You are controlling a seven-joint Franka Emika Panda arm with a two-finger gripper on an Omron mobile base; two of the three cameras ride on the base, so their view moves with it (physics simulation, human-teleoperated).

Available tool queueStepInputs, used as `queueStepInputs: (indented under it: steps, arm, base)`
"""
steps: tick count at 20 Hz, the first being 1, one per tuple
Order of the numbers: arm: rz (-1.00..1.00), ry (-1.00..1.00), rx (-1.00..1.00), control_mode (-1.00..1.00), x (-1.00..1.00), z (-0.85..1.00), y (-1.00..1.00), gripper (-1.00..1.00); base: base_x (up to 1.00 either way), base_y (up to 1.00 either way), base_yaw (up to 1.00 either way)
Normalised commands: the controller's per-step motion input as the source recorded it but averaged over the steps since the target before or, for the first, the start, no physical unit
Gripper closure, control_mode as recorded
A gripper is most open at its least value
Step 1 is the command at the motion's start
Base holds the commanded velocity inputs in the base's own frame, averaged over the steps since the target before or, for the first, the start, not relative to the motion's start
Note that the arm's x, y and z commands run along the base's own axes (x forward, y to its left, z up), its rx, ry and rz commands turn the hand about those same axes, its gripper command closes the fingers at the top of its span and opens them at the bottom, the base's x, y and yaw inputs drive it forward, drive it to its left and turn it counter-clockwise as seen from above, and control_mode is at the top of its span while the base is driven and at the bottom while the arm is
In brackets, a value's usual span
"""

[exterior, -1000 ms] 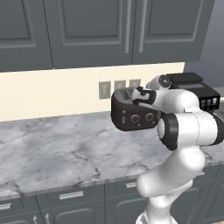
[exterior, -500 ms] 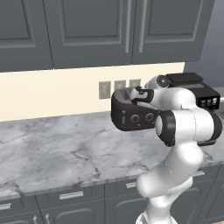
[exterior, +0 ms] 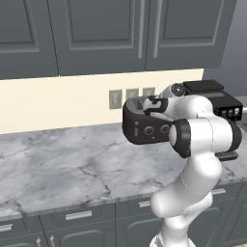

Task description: Start the toaster. Once the lever pops up, take the bread to the plate on the dining counter.

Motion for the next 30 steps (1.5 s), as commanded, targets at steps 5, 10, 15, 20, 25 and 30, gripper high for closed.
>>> queueStepInputs:
  steps: [5, 10, 15, 20, 25, 30]
  arm:
    - [0.0, 0.04, 0.0, -1.0, 0.08, -0.06, 0.0, -1.0]
    - [0.0, 0.03, 0.0, -1.0, 0.03, -0.02, 0.0, -1.0]
    - [0.0, 0.0, 0.0, -1.0, 0.0, -0.02, 0.0, -1.0]
    - [0.0, 0.01, 0.0, -1.0, 0.0, 0.0, 0.0, -1.0]
    - [0.0, 0.02, 0.0, -1.0, 0.03, 0.0, 0.0, -1.0]
    - [0.0, 0.02, 0.0, -1.0, 0.05, 0.0, 0.0, -1.0]
  base:
    - [0.0, 0.0, 0.0]
    - [0.0, 0.0, 0.0]
    - [0.0, 0.0, 0.0]
    - [0.0, 0.0, 0.0]
    - [0.0, 0.0, 0.0]
    - [0.0, 0.0, 0.0]
